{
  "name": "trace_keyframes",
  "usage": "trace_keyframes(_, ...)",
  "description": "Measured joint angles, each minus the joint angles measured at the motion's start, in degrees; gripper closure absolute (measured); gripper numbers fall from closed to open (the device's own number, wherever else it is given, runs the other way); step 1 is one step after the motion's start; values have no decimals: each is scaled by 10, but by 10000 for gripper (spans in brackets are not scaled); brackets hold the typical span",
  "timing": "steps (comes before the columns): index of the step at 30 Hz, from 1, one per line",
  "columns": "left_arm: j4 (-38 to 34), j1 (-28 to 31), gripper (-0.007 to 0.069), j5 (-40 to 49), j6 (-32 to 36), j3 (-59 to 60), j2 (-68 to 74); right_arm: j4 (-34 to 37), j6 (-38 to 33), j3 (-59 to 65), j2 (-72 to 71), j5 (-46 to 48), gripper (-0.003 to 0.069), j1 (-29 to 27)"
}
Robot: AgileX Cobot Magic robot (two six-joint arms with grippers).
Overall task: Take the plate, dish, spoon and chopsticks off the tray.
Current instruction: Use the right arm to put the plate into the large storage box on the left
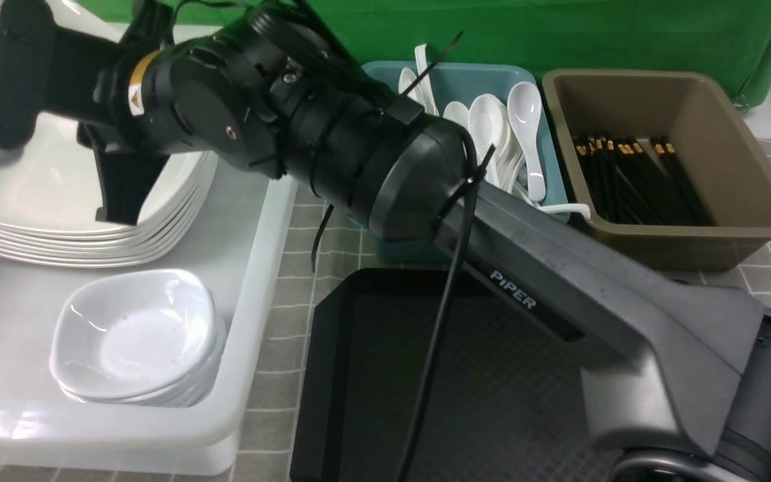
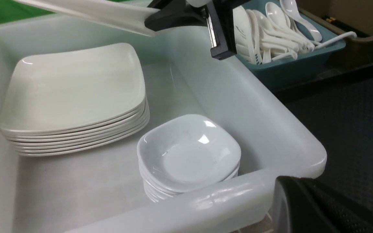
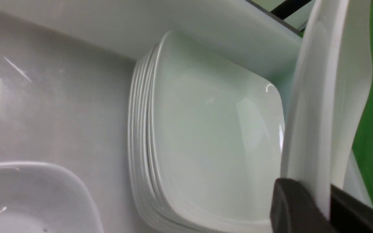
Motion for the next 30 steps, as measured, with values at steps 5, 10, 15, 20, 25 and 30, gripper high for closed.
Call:
trace_keyframes(5, -7, 0, 613, 27, -4, 0, 0, 13, -2, 0, 9, -14, 601, 0)
trace_keyframes(10, -25, 0, 613, 72, -7, 0, 0, 15, -38, -2, 27, -42, 601, 0)
trace_keyframes(15, -26, 0, 613, 82, -8, 0, 0, 16, -88, -2, 51, -60, 601, 0)
trace_keyframes(20, -35, 0, 613, 72, -8, 0, 0, 16, -116, -2, 77, -68, 601, -10)
trace_keyframes(25, -44, 0, 613, 53, -8, 0, 0, 13, -143, -2, 103, -96, 601, -25)
trace_keyframes(30, -46, 0, 613, 39, -8, 0, 0, 12, -149, -2, 116, -136, 585, -30)
